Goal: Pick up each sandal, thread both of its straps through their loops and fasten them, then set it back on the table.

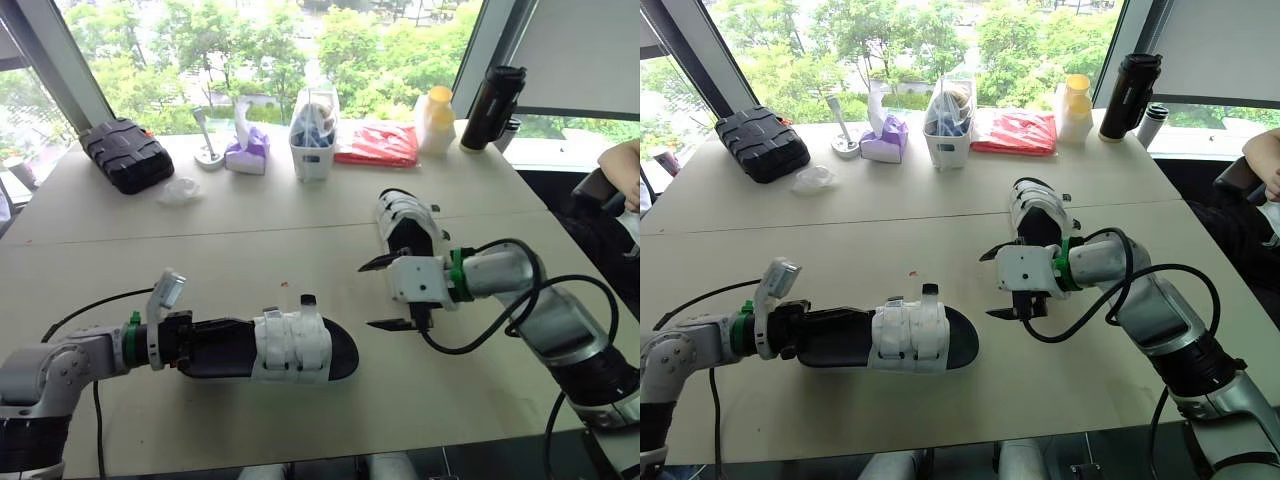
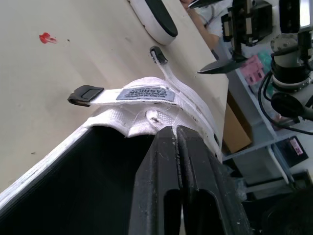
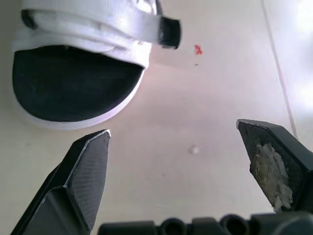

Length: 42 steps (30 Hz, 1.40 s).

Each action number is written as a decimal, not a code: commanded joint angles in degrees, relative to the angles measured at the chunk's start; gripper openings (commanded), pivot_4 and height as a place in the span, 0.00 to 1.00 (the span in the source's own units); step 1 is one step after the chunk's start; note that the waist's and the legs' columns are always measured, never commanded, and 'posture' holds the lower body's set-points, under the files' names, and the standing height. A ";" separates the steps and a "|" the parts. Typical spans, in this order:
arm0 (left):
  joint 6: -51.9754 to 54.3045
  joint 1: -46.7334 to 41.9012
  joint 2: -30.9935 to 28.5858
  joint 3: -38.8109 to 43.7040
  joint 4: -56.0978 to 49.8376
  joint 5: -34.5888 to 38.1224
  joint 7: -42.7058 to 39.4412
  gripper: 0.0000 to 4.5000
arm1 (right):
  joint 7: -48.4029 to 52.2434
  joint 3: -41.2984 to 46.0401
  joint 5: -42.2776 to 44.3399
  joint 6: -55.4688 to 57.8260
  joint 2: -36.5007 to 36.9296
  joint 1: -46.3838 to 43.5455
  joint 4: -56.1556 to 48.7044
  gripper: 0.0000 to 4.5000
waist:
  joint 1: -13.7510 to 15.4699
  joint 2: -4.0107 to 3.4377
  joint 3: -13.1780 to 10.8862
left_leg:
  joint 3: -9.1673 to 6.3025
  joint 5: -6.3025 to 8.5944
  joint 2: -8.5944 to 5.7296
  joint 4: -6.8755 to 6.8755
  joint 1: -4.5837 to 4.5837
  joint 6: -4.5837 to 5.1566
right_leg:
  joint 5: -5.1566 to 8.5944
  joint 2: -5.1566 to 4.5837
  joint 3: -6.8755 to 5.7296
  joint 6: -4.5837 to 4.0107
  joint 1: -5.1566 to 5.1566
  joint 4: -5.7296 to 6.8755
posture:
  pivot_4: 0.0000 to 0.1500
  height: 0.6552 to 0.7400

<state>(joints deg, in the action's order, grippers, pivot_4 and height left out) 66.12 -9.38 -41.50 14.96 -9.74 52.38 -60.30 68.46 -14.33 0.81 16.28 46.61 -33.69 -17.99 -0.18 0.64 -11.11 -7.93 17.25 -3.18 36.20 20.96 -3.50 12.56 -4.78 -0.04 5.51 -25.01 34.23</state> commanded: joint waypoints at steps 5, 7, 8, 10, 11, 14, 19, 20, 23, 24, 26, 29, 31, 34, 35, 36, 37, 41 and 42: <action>5.20 -0.46 0.49 1.41 0.16 5.71 3.55 0.88 | -0.61 3.03 0.95 1.51 2.09 -1.25 -3.09 1.00 | -0.41 0.00 0.00 | 0.03 -0.05 -0.03 0.09 0.40 -0.08 | -0.03 -0.02 0.00 -0.02 -0.39 0.06 | 1.00 1.00; 6.09 -0.57 0.70 1.42 0.45 6.35 4.69 0.99 | -0.73 3.00 0.82 1.54 2.40 -1.03 -3.18 1.00 | -0.41 0.00 0.00 | 0.04 -0.05 -0.03 0.09 0.41 -0.08 | -0.03 -0.02 0.00 -0.02 -0.39 0.05 | 1.00 1.00; 6.53 -0.50 0.74 1.10 0.47 6.70 5.05 0.99 | -0.83 2.99 0.72 1.50 2.58 -0.82 -3.27 1.00 | -0.42 0.00 0.00 | 0.05 -0.05 -0.03 0.09 0.41 -0.08 | -0.03 -0.03 0.00 -0.02 -0.39 0.06 | 1.00 1.00; 7.37 -0.31 0.95 0.11 0.05 7.10 5.90 0.99 | -1.07 2.93 0.65 1.52 2.73 -0.56 -3.33 1.00 | -0.49 0.00 0.00 | 0.07 -0.05 -0.03 0.10 0.40 -0.08 | -0.03 -0.04 0.00 -0.03 -0.39 0.07 | 1.00 1.00; 7.78 -0.28 1.07 -0.18 -0.11 7.44 6.16 0.99 | -1.19 2.91 0.64 1.58 2.74 -0.50 -3.37 1.00 | -0.49 0.00 0.00 | 0.08 -0.05 -0.03 0.11 0.40 -0.08 | -0.03 -0.04 0.01 -0.03 -0.39 0.09 | 1.00 1.00; 11.22 -2.28 4.05 -0.34 1.24 10.08 8.96 0.99 | -1.54 2.75 0.44 1.68 2.67 -0.35 -3.46 1.00 | -0.44 -0.02 0.01 | 0.08 -0.05 -0.04 0.15 0.40 -0.08 | -0.04 -0.05 0.01 -0.03 -0.40 0.13 | 1.00 1.00; 13.58 -5.40 8.87 -3.51 1.34 11.08 11.96 0.99 | -2.23 2.25 -0.12 1.52 2.47 -0.18 -3.17 1.00 | -0.36 0.01 0.02 | 0.07 -0.03 -0.10 0.56 0.47 -0.05 | -0.05 -0.09 0.01 -0.01 -0.36 0.36 | 1.00 1.00; 13.61 -6.63 10.56 -4.02 2.13 11.05 12.94 0.99 | -2.41 2.11 -0.29 1.51 2.45 -0.08 -3.21 1.00 | -0.37 0.01 0.02 | 0.08 -0.02 -0.12 0.64 0.48 -0.04 | -0.05 -0.13 0.01 -0.01 -0.36 0.42 | 1.00 1.00; 14.01 -9.08 13.92 -4.56 4.01 10.81 15.27 0.99 | -2.68 1.98 -0.50 1.48 2.55 0.17 -3.26 1.00 | -0.33 0.03 0.02 | 0.09 -0.01 -0.18 0.94 0.46 -0.03 | -0.06 -0.25 0.02 0.00 -0.35 0.78 | 1.00 1.00; 13.91 -9.65 14.44 -5.30 4.43 10.34 15.32 0.99 | -2.82 1.97 -0.53 1.66 2.55 0.22 -3.41 1.00 | -0.36 0.04 0.03 | 0.09 -0.02 -0.24 1.01 0.46 -0.03 | -0.06 -0.25 0.03 0.00 -0.35 0.85 | 1.00 1.00; 13.49 -10.84 15.79 -6.60 5.75 9.28 15.99 0.99 | -3.08 2.13 -0.63 2.05 2.67 0.42 -3.88 1.00 | -0.44 0.05 0.04 | 0.08 -0.03 -0.28 1.04 0.43 -0.05 | -0.06 -0.24 0.03 0.00 -0.34 0.94 | 1.00 1.00; 12.86 -11.64 16.50 -7.62 6.98 8.14 16.72 0.81 | -3.39 2.48 -0.69 2.45 2.86 0.65 -4.43 1.00 | -0.41 0.04 0.04 | 0.08 -0.06 -0.28 1.05 0.40 -0.09 | -0.06 -0.23 0.04 0.00 -0.35 1.02 | 1.00 1.00; 13.12 -11.85 16.46 -7.69 7.30 8.27 16.65 0.60 | -3.77 2.89 -0.63 2.93 3.00 0.80 -4.95 1.00 | -0.41 0.04 0.04 | 0.08 -0.06 -0.28 1.07 0.40 -0.09 | -0.06 -0.23 0.04 0.00 -0.34 1.03 | 1.00 1.00; 13.71 -11.92 16.78 -7.00 7.57 8.98 16.88 0.23 | -4.17 3.48 -0.29 3.69 3.24 1.23 -5.71 1.00 | -0.38 0.04 0.04 | 0.08 -0.07 -0.28 1.08 0.40 -0.10 | -0.06 -0.23 0.04 0.01 -0.35 1.03 | 1.00 1.00; 14.04 -11.94 17.08 -6.39 7.77 9.42 17.32 0.11 | -4.24 3.67 -0.13 3.88 3.37 1.43 -5.97 1.00 | -0.29 0.03 0.05 | 0.08 -0.07 -0.28 1.09 0.40 -0.10 | -0.06 -0.23 0.04 0.00 -0.35 1.03 | 1.00 1.00; 14.12 -11.99 17.30 -5.81 7.83 9.80 17.58 0.02 | -4.37 3.78 -0.01 4.15 3.43 1.57 -6.16 1.00 | -0.22 -0.01 0.09 | 0.08 -0.07 -0.28 1.10 0.40 -0.10 | -0.06 -0.25 0.04 0.00 -0.34 1.03 | 1.00 1.00; 14.16 -12.11 17.67 -4.97 7.84 10.54 17.96 0.01 | -4.52 3.90 0.17 4.47 3.46 1.70 -6.33 1.00 | -0.23 -0.03 0.10 | 0.07 -0.07 -0.29 1.11 0.39 -0.10 | -0.06 -0.26 0.04 0.01 -0.33 1.03 | 1.00 1.00; 13.85 -15.12 20.25 1.47 10.03 14.63 22.23 0.01 | -5.04 3.98 0.23 5.14 3.70 2.14 -6.73 1.00 | -0.23 -0.03 0.09 | 0.06 -0.07 -0.30 1.17 0.38 -0.09 | -0.06 -0.25 0.05 0.01 -0.32 1.13 | 1.00 1.00; 13.27 -17.65 21.31 4.89 12.56 17.18 24.80 0.01 | -5.21 3.92 0.21 5.15 3.74 2.32 -6.74 1.00 | -0.05 -0.01 0.09 | 0.06 -0.07 -0.30 1.19 0.39 -0.10 | -0.06 -0.25 0.05 0.01 -0.32 1.15 | 1.00 1.00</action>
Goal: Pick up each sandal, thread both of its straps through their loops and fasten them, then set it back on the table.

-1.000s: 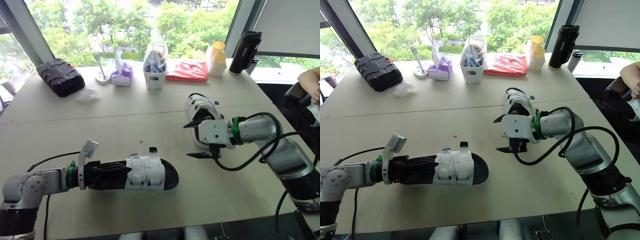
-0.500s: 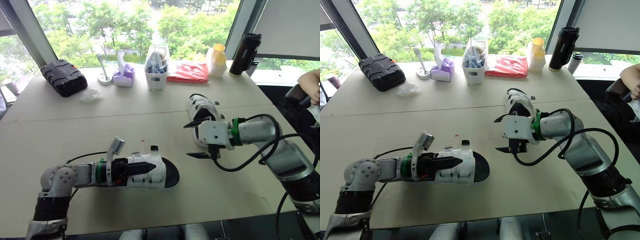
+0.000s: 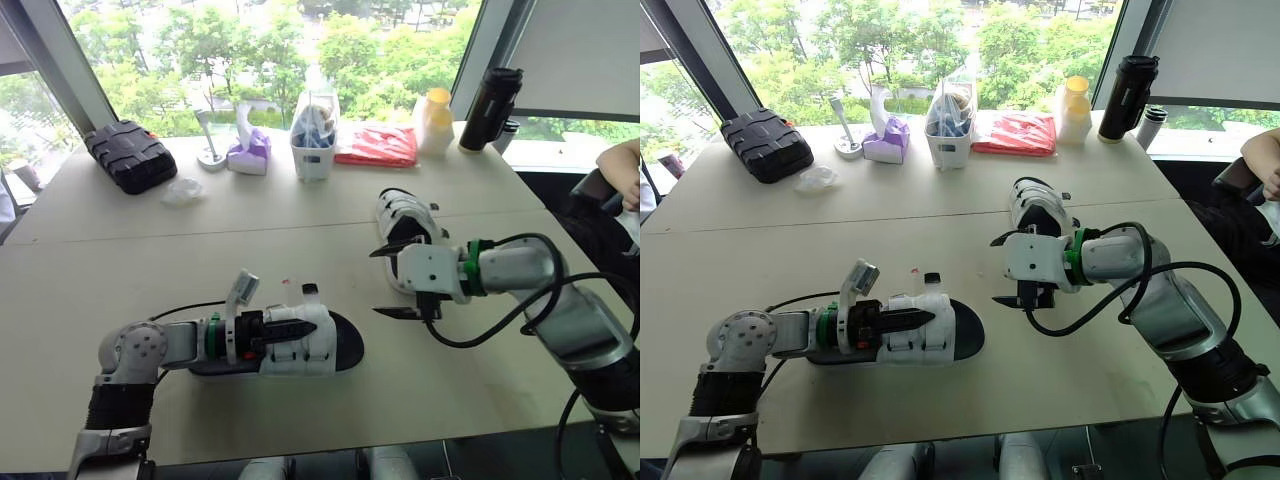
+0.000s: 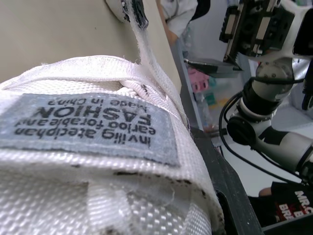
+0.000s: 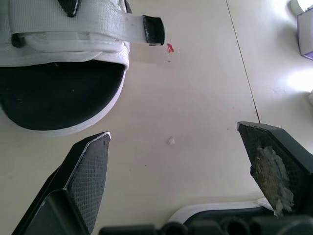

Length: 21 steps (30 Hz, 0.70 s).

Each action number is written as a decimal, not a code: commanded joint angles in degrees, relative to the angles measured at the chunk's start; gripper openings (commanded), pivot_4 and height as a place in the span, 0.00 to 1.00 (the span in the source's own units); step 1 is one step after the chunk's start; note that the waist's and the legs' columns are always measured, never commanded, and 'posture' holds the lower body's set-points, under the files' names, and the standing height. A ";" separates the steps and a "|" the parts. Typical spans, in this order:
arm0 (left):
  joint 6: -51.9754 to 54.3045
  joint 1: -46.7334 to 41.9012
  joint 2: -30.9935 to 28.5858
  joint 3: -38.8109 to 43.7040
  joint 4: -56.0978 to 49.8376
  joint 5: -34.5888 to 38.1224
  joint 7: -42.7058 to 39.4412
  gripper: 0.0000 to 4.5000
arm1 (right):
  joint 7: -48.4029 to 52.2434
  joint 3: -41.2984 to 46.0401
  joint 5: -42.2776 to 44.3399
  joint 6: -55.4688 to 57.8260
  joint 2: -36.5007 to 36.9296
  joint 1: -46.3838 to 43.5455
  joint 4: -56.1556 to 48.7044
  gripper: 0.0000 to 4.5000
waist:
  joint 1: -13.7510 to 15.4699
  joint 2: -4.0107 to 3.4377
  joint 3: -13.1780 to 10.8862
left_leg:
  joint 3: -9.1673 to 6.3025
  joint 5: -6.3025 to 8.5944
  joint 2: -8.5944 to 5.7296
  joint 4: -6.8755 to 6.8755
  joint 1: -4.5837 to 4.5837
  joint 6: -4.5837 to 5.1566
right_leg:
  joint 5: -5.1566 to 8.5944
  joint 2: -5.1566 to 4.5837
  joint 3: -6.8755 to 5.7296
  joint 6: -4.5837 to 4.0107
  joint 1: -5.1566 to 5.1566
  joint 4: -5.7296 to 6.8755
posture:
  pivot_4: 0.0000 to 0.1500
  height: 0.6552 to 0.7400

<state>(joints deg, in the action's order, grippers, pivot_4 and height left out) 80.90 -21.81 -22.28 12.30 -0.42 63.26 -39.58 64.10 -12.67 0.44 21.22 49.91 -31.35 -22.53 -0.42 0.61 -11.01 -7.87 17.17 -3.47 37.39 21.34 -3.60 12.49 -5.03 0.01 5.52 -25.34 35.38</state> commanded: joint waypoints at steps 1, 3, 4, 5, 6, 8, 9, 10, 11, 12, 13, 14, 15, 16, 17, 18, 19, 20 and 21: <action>-1.71 -7.09 2.86 10.04 5.15 8.23 6.15 0.01 | -1.00 2.17 0.57 0.22 0.46 0.05 -2.17 1.00 | 0.42 0.06 -0.03 | -0.03 -0.01 0.00 0.06 0.02 -0.02 | 0.00 0.01 -0.02 0.00 0.00 0.04 | 1.00 1.00; -4.84 -12.65 4.51 15.64 10.22 12.00 11.96 0.01 | -1.34 1.98 0.54 0.32 0.34 0.13 -2.15 1.00 | 0.88 0.09 -0.05 | -0.04 -0.02 0.01 0.18 0.04 -0.02 | -0.04 0.04 -0.03 0.04 0.00 0.07 | 1.00 1.00; -6.13 -14.78 5.03 17.52 11.97 13.21 14.18 0.01 | -1.48 1.84 0.52 0.35 0.28 0.07 -2.09 1.00 | 0.98 0.11 -0.06 | -0.04 -0.02 0.01 0.30 0.08 -0.03 | -0.06 0.05 -0.03 0.06 0.00 0.12 | 1.00 1.00; -9.92 -17.52 6.52 19.65 13.41 13.42 17.94 0.01 | -1.61 1.74 0.54 0.35 0.20 0.01 -2.00 1.00 | 1.02 0.12 -0.06 | -0.04 -0.02 0.01 0.38 0.10 -0.03 | -0.07 0.05 -0.03 0.08 0.00 0.13 | 1.00 1.00; -14.88 -19.88 8.23 21.04 14.52 11.79 21.40 0.01 | -1.73 1.62 0.54 0.28 0.13 -0.06 -1.89 1.00 | 1.07 0.12 -0.06 | -0.03 -0.01 0.00 0.42 0.11 -0.03 | -0.08 0.05 -0.03 0.10 0.03 0.12 | 1.00 1.00; -22.11 -22.58 10.65 22.26 15.86 8.52 25.59 0.01 | -1.91 1.44 0.55 0.14 -0.01 -0.21 -1.61 1.00 | 1.14 0.14 -0.04 | 0.00 0.00 -0.02 0.50 0.12 -0.01 | -0.12 0.01 0.00 0.16 0.07 0.08 | 1.00 1.00; -28.77 -24.08 12.36 21.99 17.02 4.59 26.87 0.01 | -2.02 1.24 0.57 0.07 -0.21 -0.29 -1.48 1.00 | 1.15 0.15 -0.04 | 0.01 0.01 -0.04 0.51 0.13 -0.01 | -0.15 0.00 0.02 0.22 0.09 0.04 | 1.00 1.00; -35.50 -26.02 14.48 22.34 19.34 1.62 29.33 0.01 | -2.15 0.97 0.51 -0.07 -0.45 -0.36 -1.30 1.00 | 1.17 0.15 -0.04 | 0.03 0.01 -0.08 0.51 0.13 0.00 | -0.17 -0.03 0.04 0.25 0.09 0.03 | 1.00 1.00; -42.10 -27.87 16.56 22.45 21.90 -1.49 31.64 0.01 | -2.31 0.68 0.39 -0.22 -0.71 -0.44 -1.11 1.00 | 1.28 0.15 -0.04 | 0.06 0.01 -0.10 0.51 0.13 0.00 | -0.19 -0.04 0.06 0.27 0.09 0.01 | 1.00 1.00; -47.46 -29.26 18.23 21.79 24.14 -4.61 32.51 0.01 | -2.44 0.33 0.25 -0.40 -0.99 -0.62 -0.90 1.00 | 1.30 0.19 -0.04 | 0.07 0.01 -0.11 0.52 0.13 0.00 | -0.24 -0.04 0.06 0.30 0.10 -0.04 | 1.00 1.00; -51.96 -30.50 19.78 21.27 26.32 -7.11 33.23 0.01 | -2.50 0.10 0.21 -0.48 -1.27 -0.78 -0.75 1.00 | 1.29 0.20 -0.04 | 0.07 0.01 -0.12 0.52 0.17 0.00 | -0.31 -0.01 0.06 0.30 0.11 -0.13 | 1.00 1.00; -56.25 -31.83 21.49 21.42 28.58 -8.70 34.02 0.01 | -2.49 -0.03 0.24 -0.57 -1.51 -0.90 -0.60 1.00 | 1.28 0.20 -0.04 | 0.08 0.01 -0.12 0.52 0.18 0.00 | -0.32 -0.01 0.06 0.30 0.11 -0.15 | 1.00 1.00; -60.21 -33.18 23.04 21.84 31.23 -10.13 35.65 0.01 | -2.45 -0.14 0.21 -0.73 -1.67 -0.99 -0.42 1.00 | 1.27 0.21 -0.05 | 0.11 0.01 -0.14 0.52 0.20 0.01 | -0.34 -0.02 0.07 0.33 0.11 -0.18 | 1.00 1.00; -64.53 -34.46 24.30 22.09 34.08 -11.92 37.40 0.01 | -2.40 -0.24 0.14 -0.90 -1.79 -1.08 -0.24 1.00 | 1.31 0.23 -0.06 | 0.12 0.02 -0.14 0.53 0.22 0.02 | -0.34 -0.02 0.08 0.34 0.10 -0.19 | 1.00 1.00; -67.78 -35.53 25.28 22.22 36.31 -13.00 37.64 0.01 | -2.38 -0.35 0.04 -1.06 -1.87 -1.17 -0.04 1.00 | 1.36 0.26 -0.07 | 0.12 0.02 -0.15 0.55 0.25 0.02 | -0.35 -0.02 0.08 0.36 0.09 -0.20 | 1.00 1.00; -70.26 -36.62 26.25 22.59 38.25 -13.27 37.58 0.01 | -2.39 -0.54 -0.09 -1.18 -1.99 -1.30 0.08 1.00 | 1.29 0.27 -0.08 | 0.12 0.03 -0.16 0.55 0.27 0.03 | -0.37 -0.02 0.08 0.38 0.09 -0.24 | 1.00 1.00; -72.45 -37.50 27.05 22.61 39.99 -13.92 37.80 0.01 | -2.41 -0.70 -0.17 -1.29 -2.08 -1.36 0.14 1.00 | 1.27 0.28 -0.08 | 0.12 0.04 -0.16 0.55 0.28 0.05 | -0.38 -0.02 0.08 0.40 0.09 -0.26 | 1.00 1.00; -74.97 -38.48 27.97 22.84 41.85 -14.36 38.17 0.01 | -2.43 -0.88 -0.21 -1.36 -2.21 -1.49 0.27 1.00 | 1.18 0.29 -0.09 | 0.13 0.04 -0.17 0.55 0.28 0.06 | -0.38 -0.02 0.08 0.40 0.09 -0.26 | 1.00 1.00; -77.02 -39.20 28.52 22.91 43.41 -14.92 38.64 0.01 | -2.45 -1.03 -0.26 -1.44 -2.31 -1.59 0.40 1.00 | 1.14 0.29 -0.09 | 0.14 0.05 -0.16 0.56 0.28 0.08 | -0.38 -0.02 0.08 0.40 0.08 -0.26 | 1.00 1.00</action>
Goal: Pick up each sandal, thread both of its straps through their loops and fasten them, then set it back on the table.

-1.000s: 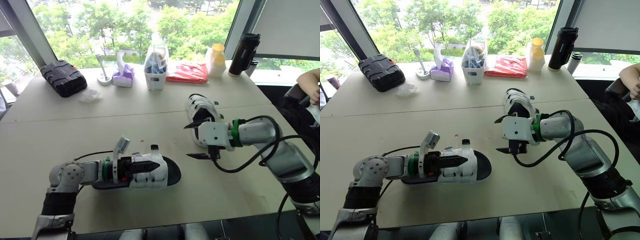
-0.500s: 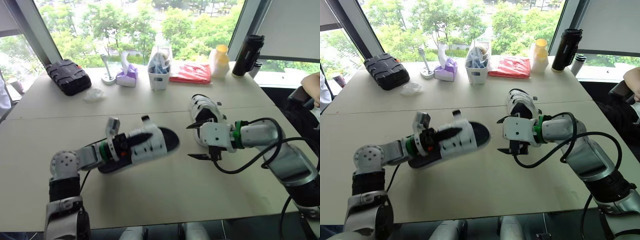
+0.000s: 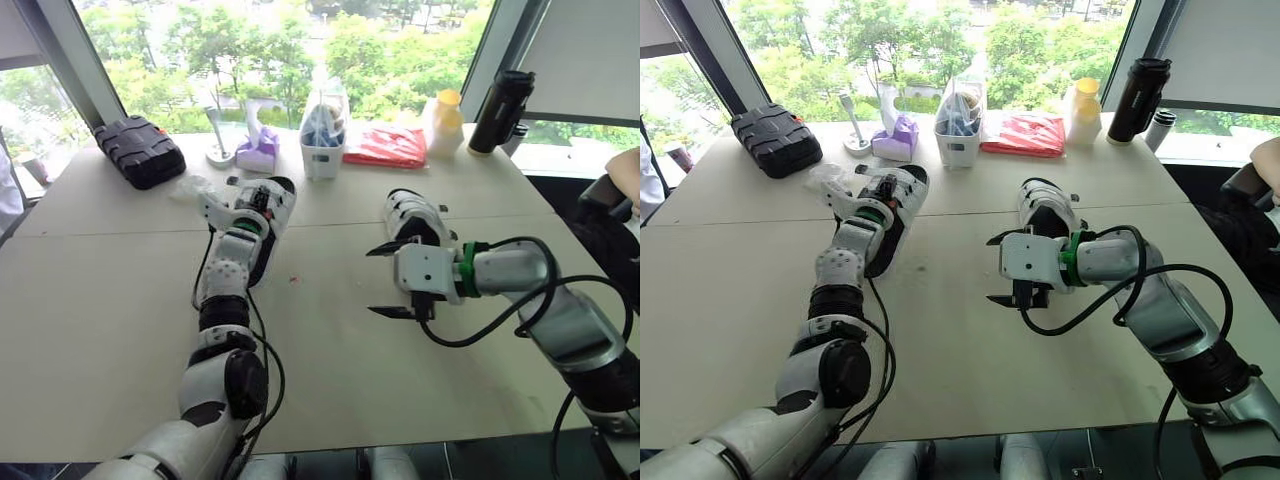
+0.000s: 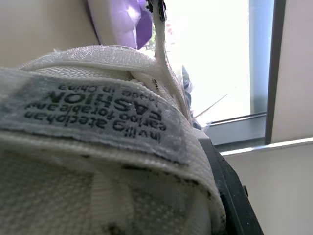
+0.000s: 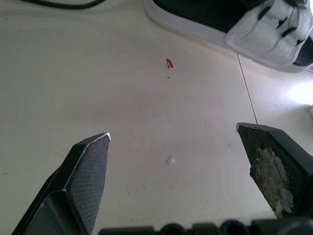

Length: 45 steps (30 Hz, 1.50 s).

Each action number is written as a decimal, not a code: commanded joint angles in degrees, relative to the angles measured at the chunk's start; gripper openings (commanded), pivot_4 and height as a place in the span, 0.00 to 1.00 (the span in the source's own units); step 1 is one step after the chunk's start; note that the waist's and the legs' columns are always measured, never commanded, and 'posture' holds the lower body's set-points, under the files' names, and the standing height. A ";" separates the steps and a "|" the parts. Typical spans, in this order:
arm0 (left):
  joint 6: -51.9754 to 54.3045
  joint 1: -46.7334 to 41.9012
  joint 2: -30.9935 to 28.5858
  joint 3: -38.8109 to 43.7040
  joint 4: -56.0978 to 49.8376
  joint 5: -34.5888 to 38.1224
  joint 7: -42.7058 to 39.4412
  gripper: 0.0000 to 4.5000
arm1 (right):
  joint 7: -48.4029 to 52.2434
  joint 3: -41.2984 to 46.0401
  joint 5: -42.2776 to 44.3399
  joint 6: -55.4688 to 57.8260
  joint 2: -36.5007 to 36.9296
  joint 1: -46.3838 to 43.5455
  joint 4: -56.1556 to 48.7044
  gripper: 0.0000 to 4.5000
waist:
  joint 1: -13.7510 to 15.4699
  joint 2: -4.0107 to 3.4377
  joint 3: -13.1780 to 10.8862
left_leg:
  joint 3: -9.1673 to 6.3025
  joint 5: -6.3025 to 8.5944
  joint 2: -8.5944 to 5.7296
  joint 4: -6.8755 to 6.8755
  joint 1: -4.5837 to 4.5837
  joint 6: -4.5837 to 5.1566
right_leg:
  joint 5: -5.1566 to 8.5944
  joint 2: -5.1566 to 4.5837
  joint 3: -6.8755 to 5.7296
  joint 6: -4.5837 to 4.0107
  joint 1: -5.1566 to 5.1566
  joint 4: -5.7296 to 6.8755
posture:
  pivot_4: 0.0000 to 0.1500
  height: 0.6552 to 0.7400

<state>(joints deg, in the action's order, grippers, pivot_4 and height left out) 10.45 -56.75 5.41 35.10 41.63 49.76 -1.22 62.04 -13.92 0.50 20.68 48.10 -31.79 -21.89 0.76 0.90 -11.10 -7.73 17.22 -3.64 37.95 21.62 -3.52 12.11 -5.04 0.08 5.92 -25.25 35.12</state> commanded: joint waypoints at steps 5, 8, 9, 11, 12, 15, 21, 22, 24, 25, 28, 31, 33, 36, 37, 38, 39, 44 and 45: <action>-12.02 -5.08 1.24 0.29 4.89 -3.20 2.39 0.01 | -0.35 -0.03 -0.56 -1.17 -0.64 -1.19 0.07 1.00 | -0.26 0.00 0.00 | 0.04 0.00 0.01 0.00 -0.03 0.01 | 0.00 0.02 0.03 0.01 -0.01 0.03 | 1.00 1.00; -12.25 -3.71 1.44 -0.09 4.64 -3.73 3.79 0.01 | -0.39 -0.15 -0.69 -1.32 -0.69 -1.15 0.25 1.00 | -0.07 0.00 0.00 | 0.05 0.00 0.01 0.00 -0.05 0.01 | -0.01 0.03 0.04 0.01 -0.01 0.07 | 1.00 1.00; -11.89 -3.24 1.56 -0.08 4.21 -3.51 3.99 0.01 | -0.41 -0.25 -0.78 -1.44 -0.75 -1.19 0.38 1.00 | -0.04 0.00 0.00 | 0.05 0.00 0.01 0.02 -0.05 0.01 | -0.01 0.03 0.04 0.01 0.00 0.08 | 1.00 1.00; -11.56 -2.30 1.84 -0.38 3.07 -3.44 4.40 0.21 | -0.41 -0.30 -0.82 -1.58 -0.82 -1.14 0.49 1.00 | -0.03 0.00 0.00 | 0.05 0.01 0.01 0.04 -0.05 0.03 | -0.01 0.03 0.05 0.03 0.01 0.07 | 1.00 1.00; -11.21 -1.69 2.07 -0.59 2.19 -3.36 4.62 0.29 | -0.40 -0.36 -0.88 -1.68 -0.87 -1.17 0.58 1.00 | -0.03 0.00 0.00 | 0.05 0.01 0.01 0.05 -0.05 0.03 | -0.01 0.03 0.05 0.03 0.01 0.08 | 1.00 1.00; -9.66 0.32 2.99 -1.24 -1.26 -2.78 4.83 0.59 | -0.34 -0.49 -1.10 -1.95 -1.17 -1.37 0.90 1.00 | -0.02 0.00 0.00 | 0.05 0.01 0.01 0.05 -0.05 0.03 | -0.02 0.03 0.05 0.03 0.01 0.09 | 1.00 1.00; -0.76 5.39 3.39 -6.21 -12.72 -2.96 3.74 0.99 | -0.06 -0.78 -1.54 -2.86 -1.81 -1.90 2.01 1.00 | -0.10 0.00 0.00 | 0.05 0.01 0.01 0.07 -0.07 0.03 | -0.02 0.04 0.06 0.03 0.02 0.12 | 1.00 1.00; 2.17 6.78 2.91 -8.08 -15.78 -3.30 3.49 0.99 | 0.01 -0.81 -1.58 -3.08 -1.88 -1.98 2.20 1.00 | -0.08 0.00 0.00 | 0.05 0.01 0.01 0.07 -0.08 0.03 | -0.02 0.04 0.07 0.03 0.02 0.13 | 1.00 1.00; 7.45 9.32 2.13 -10.73 -21.31 -3.21 4.04 0.99 | 0.15 -0.84 -1.61 -3.45 -1.98 -2.12 2.51 1.00 | -0.13 -0.01 0.01 | 0.05 0.01 0.01 0.08 -0.08 0.03 | -0.02 0.04 0.07 0.03 0.02 0.15 | 1.00 1.00; 11.04 11.13 1.22 -12.47 -24.68 -3.13 4.36 0.99 | 0.22 -0.87 -1.64 -3.72 -2.01 -2.19 2.76 1.00 | -0.14 -0.01 0.01 | 0.05 0.01 0.01 0.08 -0.10 0.03 | -0.02 0.05 0.09 0.03 0.02 0.17 | 1.00 1.00; 22.23 18.16 -1.49 -15.74 -36.69 -0.32 7.26 0.99 | 0.86 -1.06 -1.77 -4.96 -1.90 -2.78 4.04 1.00 | -0.40 -0.02 0.01 | 0.08 0.01 0.03 0.08 -0.13 0.03 | -0.02 0.06 0.17 0.03 0.01 0.20 | 1.00 1.00; 30.15 23.87 -4.39 -17.28 -45.94 2.60 8.43 0.99 | 1.48 -0.86 -1.67 -6.01 -1.80 -3.51 5.45 1.00 | -0.45 -0.02 0.01 | 0.13 0.01 0.05 0.08 -0.17 0.03 | -0.02 0.09 0.29 0.02 -0.03 0.30 | 1.00 1.00; 33.60 26.39 -6.64 -18.52 -50.26 3.09 8.13 0.99 | 1.89 -0.58 -1.59 -6.76 -1.70 -3.92 6.53 1.00 | -0.35 -0.02 0.01 | 0.14 0.01 0.05 0.10 -0.18 0.03 | -0.03 0.11 0.30 0.01 -0.03 0.34 | 1.00 1.00; 40.57 30.65 -10.88 -18.85 -57.95 7.66 7.75 0.99 | 2.45 -0.55 -2.06 -8.58 -1.48 -4.91 9.15 1.00 | -0.31 -0.03 0.02 | 0.21 0.00 0.07 0.15 -0.21 0.02 | -0.06 0.15 0.37 -0.03 -0.02 0.36 | 1.00 1.00; 42.02 31.37 -11.74 -18.86 -59.31 8.78 8.01 0.99 | 2.56 -0.58 -2.15 -9.01 -1.48 -5.11 9.69 1.00 | -0.33 -0.03 0.02 | 0.24 0.00 0.08 0.15 -0.23 0.02 | -0.06 0.17 0.42 -0.04 -0.01 0.36 | 1.00 1.00; 43.35 31.95 -12.79 -19.00 -60.35 9.59 8.24 0.99 | 2.67 -0.62 -2.26 -9.41 -1.52 -5.35 10.18 1.00 | -0.27 -0.03 0.02 | 0.25 0.00 0.10 0.15 -0.25 0.02 | -0.06 0.20 0.46 -0.04 -0.01 0.37 | 1.00 1.00; 44.32 32.38 -13.89 -18.77 -61.77 10.88 8.08 0.99 | 2.80 -0.57 -2.25 -9.70 -1.59 -5.73 10.74 1.00 | -0.14 -0.03 0.02 | 0.26 0.00 0.10 0.15 -0.25 0.02 | -0.06 0.22 0.49 -0.04 -0.01 0.37 | 1.00 1.00; 50.02 33.41 -25.63 -17.20 -69.06 18.09 1.75 0.99 | 3.05 0.25 -1.60 -10.38 -1.78 -7.31 13.26 1.00 | -0.34 -0.04 0.03 | 0.32 0.00 0.16 0.16 -0.27 0.02 | -0.07 0.33 0.58 -0.06 -0.02 0.37 | 1.00 1.00; 50.73 33.68 -27.79 -16.70 -69.65 19.61 0.70 0.99 | 3.10 0.50 -1.30 -10.23 -1.83 -7.50 13.59 1.00 | -0.40 -0.06 0.04 | 0.32 0.00 0.18 0.15 -0.28 0.02 | -0.07 0.35 0.58 -0.06 -0.02 0.38 | 1.00 1.00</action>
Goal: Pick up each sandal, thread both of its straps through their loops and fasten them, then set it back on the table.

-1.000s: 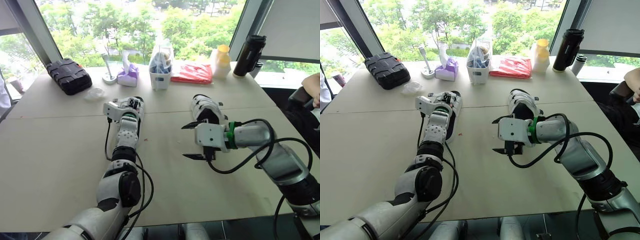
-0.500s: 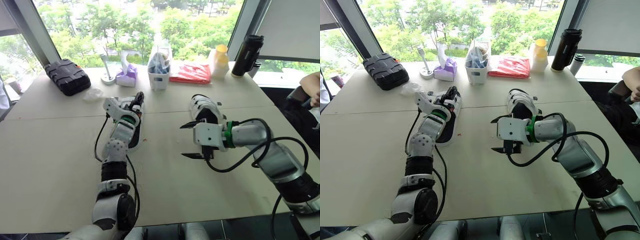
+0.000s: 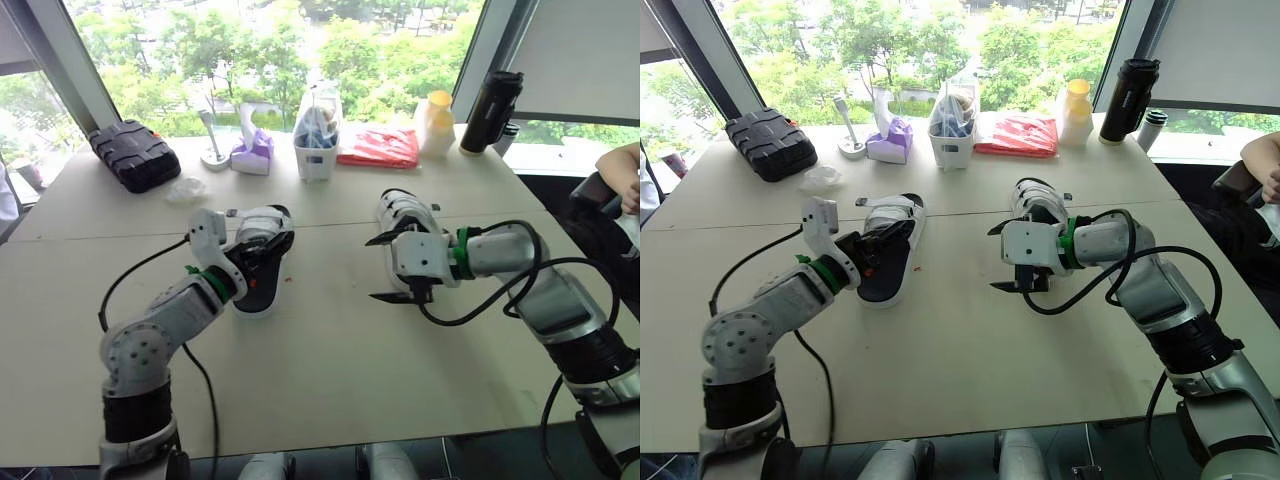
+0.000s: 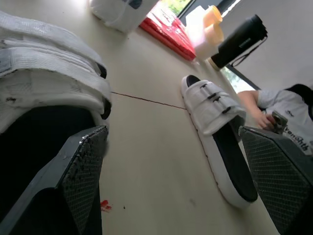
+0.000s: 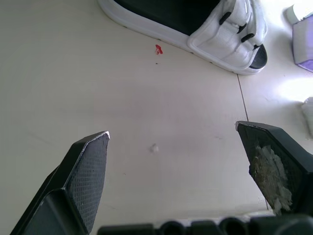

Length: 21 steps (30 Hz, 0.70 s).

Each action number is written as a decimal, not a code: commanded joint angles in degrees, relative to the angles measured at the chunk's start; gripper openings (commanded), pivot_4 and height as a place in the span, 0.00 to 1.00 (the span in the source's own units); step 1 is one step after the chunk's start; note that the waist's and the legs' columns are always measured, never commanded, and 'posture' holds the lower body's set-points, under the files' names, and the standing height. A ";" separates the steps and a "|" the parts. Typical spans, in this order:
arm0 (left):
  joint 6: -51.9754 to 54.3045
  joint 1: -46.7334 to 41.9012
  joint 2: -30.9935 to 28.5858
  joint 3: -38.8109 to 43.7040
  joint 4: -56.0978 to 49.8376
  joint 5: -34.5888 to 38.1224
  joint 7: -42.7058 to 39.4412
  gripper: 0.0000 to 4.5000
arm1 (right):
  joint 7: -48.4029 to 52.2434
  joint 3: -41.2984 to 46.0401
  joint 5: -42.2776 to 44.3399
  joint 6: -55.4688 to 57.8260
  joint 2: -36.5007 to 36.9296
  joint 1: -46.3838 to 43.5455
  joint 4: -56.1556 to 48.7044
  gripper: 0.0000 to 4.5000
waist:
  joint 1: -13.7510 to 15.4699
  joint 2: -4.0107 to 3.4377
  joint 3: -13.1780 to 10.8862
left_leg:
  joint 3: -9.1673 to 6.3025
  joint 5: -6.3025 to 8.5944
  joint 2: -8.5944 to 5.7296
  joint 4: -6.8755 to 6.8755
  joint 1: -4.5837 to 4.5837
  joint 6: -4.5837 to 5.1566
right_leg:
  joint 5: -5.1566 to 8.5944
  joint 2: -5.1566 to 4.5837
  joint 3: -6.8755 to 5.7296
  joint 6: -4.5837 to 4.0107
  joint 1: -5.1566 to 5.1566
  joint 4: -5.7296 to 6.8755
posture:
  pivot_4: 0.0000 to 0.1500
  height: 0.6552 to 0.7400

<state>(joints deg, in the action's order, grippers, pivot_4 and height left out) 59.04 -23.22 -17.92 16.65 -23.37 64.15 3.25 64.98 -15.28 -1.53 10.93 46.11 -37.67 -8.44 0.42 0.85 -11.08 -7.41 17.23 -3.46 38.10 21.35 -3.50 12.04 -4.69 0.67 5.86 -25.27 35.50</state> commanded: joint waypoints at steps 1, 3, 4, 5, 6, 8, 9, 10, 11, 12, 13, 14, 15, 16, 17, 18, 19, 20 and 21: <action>2.67 0.53 -7.33 1.94 -5.40 5.62 -5.57 0.99 | 0.20 2.10 0.92 -0.52 0.17 -1.86 0.70 1.00 | -0.10 -0.02 0.01 | 0.01 0.00 0.01 0.00 -0.01 0.00 | 0.00 0.01 0.01 -0.01 -0.01 0.00 | 1.00 1.00; 2.63 1.96 -15.38 2.67 -7.82 4.61 -12.46 0.99 | 0.26 3.08 1.56 -0.08 0.40 -2.46 2.65 1.00 | -0.25 -0.02 0.01 | 0.05 0.00 0.02 -0.01 -0.02 0.00 | 0.00 0.01 0.05 -0.01 -0.01 0.00 | 1.00 1.00; 2.45 2.53 -19.65 3.53 -8.37 3.47 -15.63 0.99 | 0.33 3.63 1.89 -0.06 0.64 -2.79 3.89 1.00 | -0.51 0.00 0.00 | 0.09 0.00 0.02 -0.01 -0.03 0.00 | 0.00 0.01 0.07 -0.01 -0.01 0.00 | 1.00 1.00; 2.07 3.23 -23.66 4.25 -8.62 2.42 -18.72 0.99 | 0.47 4.06 2.18 -0.17 0.99 -3.03 4.93 1.00 | -0.87 0.00 0.00 | 0.12 0.00 0.04 -0.02 0.00 0.00 | 0.00 0.05 0.08 -0.02 -0.06 0.02 | 1.00 1.00; 1.66 4.13 -27.10 5.18 -8.62 2.09 -21.60 0.99 | 0.66 4.53 2.48 -0.15 1.27 -3.21 5.82 1.00 | -0.94 -0.03 0.01 | 0.12 0.00 0.05 -0.04 -0.01 0.00 | 0.00 0.07 0.09 -0.03 -0.06 0.03 | 1.00 1.00; 2.02 6.60 -32.16 7.52 -8.70 3.50 -26.61 0.99 | 1.18 5.69 3.48 0.56 1.41 -3.61 6.84 1.00 | -1.08 -0.03 0.01 | 0.15 0.01 0.05 -0.07 -0.02 0.03 | 0.00 0.06 0.10 -0.04 -0.05 0.00 | 1.00 1.00; 2.28 8.43 -34.36 8.70 -9.05 3.94 -29.31 0.99 | 1.49 6.23 4.00 0.92 1.51 -3.78 7.19 1.00 | -1.14 -0.05 0.02 | 0.17 0.03 0.05 -0.07 -0.01 0.06 | 0.00 0.06 0.11 -0.04 -0.05 0.00 | 1.00 1.00; 2.53 10.21 -36.22 9.69 -9.28 3.90 -31.38 0.99 | 1.80 6.75 4.61 1.47 1.59 -4.00 7.46 1.00 | -1.21 -0.05 0.02 | 0.20 0.05 0.07 -0.07 -0.03 0.09 | 0.00 0.05 0.13 -0.04 -0.04 -0.01 | 1.00 1.00; 2.63 12.03 -37.86 10.55 -9.50 3.45 -33.22 0.99 | 2.04 7.24 5.18 2.00 1.66 -4.24 7.72 1.00 | -1.27 -0.05 0.02 | 0.25 0.08 0.09 -0.07 -0.02 0.14 | 0.00 0.06 0.16 -0.04 -0.06 -0.02 | 1.00 1.00; 2.70 13.77 -39.19 11.30 -9.72 3.15 -34.74 0.99 | 2.23 7.54 5.48 2.40 1.73 -4.48 7.93 1.00 | -1.29 -0.06 0.01 | 0.28 0.10 0.12 -0.07 -0.03 0.17 | 0.00 0.06 0.17 -0.04 -0.06 -0.02 | 1.00 1.00; 2.49 15.10 -40.05 11.92 -9.98 2.99 -35.97 0.99 | 2.44 7.71 5.61 2.55 1.83 -4.62 8.11 1.00 | -1.30 -0.06 0.01 | 0.32 0.12 0.12 -0.07 -0.04 0.21 | 0.00 0.05 0.21 -0.04 -0.06 -0.01 | 1.00 1.00; 2.20 15.97 -40.56 12.37 -10.12 3.01 -36.76 0.99 | 2.61 7.74 5.67 2.64 1.95 -4.71 8.23 1.00 | -1.27 -0.06 0.01 | 0.32 0.14 0.14 -0.07 -0.03 0.25 | 0.00 0.06 0.21 -0.04 -0.07 -0.04 | 1.00 1.00; 1.91 16.44 -40.83 12.65 -10.10 3.08 -37.16 0.99 | 2.73 7.71 5.71 2.76 2.08 -4.81 8.31 1.00 | -1.20 -0.06 0.01 | 0.33 0.18 0.14 -0.07 -0.03 0.33 | 0.00 0.06 0.21 -0.04 -0.07 -0.03 | 1.00 1.00; 1.65 16.72 -40.97 12.84 -9.97 3.04 -37.45 0.99 | 2.81 7.68 5.76 2.90 2.17 -4.91 8.38 1.00 | -1.17 -0.06 0.01 | 0.33 0.29 0.15 -0.07 -0.03 0.53 | 0.00 0.06 0.21 -0.04 -0.07 -0.02 | 1.00 1.00; 1.47 16.91 -41.07 12.99 -9.95 3.02 -37.61 0.99 | 2.92 7.79 5.95 3.14 2.25 -5.03 8.41 1.00 | -1.14 -0.06 0.01 | 0.33 0.30 0.15 -0.07 -0.03 0.53 | 0.00 0.06 0.20 -0.04 -0.07 -0.03 | 1.00 1.00; 1.34 17.04 -41.14 13.08 -9.96 2.96 -37.76 0.99 | 2.99 7.87 6.09 3.30 2.30 -5.11 8.42 1.00 | -1.15 -0.05 0.01 | 0.33 0.30 0.15 -0.06 -0.03 0.53 | 0.00 0.05 0.20 -0.04 -0.06 -0.03 | 1.00 1.00; 1.28 17.07 -41.15 13.17 -9.92 2.94 -37.84 0.99 | 3.05 7.97 6.26 3.48 2.29 -5.21 8.43 1.00 | -1.20 -0.06 0.01 | 0.33 0.30 0.15 -0.06 -0.03 0.53 | 0.00 0.05 0.20 -0.04 -0.06 -0.03 | 1.00 1.00; 1.30 16.94 -41.18 13.22 -9.86 3.01 -37.84 0.99 | 3.10 8.03 6.35 3.62 2.28 -5.32 8.43 1.00 | -1.23 -0.06 0.01 | 0.34 0.30 0.15 -0.06 -0.03 0.54 | 0.00 0.05 0.21 -0.04 -0.07 -0.03 | 1.00 1.00; 1.33 16.84 -41.22 13.26 -9.91 3.05 -37.81 0.99 | 3.12 8.15 6.48 3.83 2.26 -5.44 8.46 1.00 | -1.23 -0.06 0.01 | 0.34 0.30 0.15 -0.06 -0.03 0.54 | 0.00 0.05 0.21 -0.04 -0.08 -0.03 | 1.00 1.00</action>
<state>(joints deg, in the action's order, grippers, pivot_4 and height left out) 61.54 -6.11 -58.31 27.92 -32.06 66.95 -34.12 67.99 -9.51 3.67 14.66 47.33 -41.21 0.41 -0.81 0.80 -11.07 -7.07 17.53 -3.30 38.04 21.31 -2.97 12.04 -4.64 0.88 5.82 -25.36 35.48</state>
